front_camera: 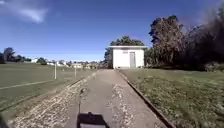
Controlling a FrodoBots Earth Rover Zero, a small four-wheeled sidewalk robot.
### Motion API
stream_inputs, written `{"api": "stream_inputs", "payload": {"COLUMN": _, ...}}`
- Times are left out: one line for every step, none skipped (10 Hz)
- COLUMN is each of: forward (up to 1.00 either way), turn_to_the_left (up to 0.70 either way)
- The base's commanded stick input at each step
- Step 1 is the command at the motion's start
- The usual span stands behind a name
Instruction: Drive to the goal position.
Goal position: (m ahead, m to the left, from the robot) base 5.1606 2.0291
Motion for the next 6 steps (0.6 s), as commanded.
{"api": "stream_inputs", "payload": {"forward": 0.50, "turn_to_the_left": 0.00}}
{"api": "stream_inputs", "payload": {"forward": 0.50, "turn_to_the_left": 0.13}}
{"api": "stream_inputs", "payload": {"forward": 0.50, "turn_to_the_left": 0.44}}
{"api": "stream_inputs", "payload": {"forward": 0.50, "turn_to_the_left": 0.50}}
{"api": "stream_inputs", "payload": {"forward": 0.50, "turn_to_the_left": 0.00}}
{"api": "stream_inputs", "payload": {"forward": 0.50, "turn_to_the_left": 0.00}}
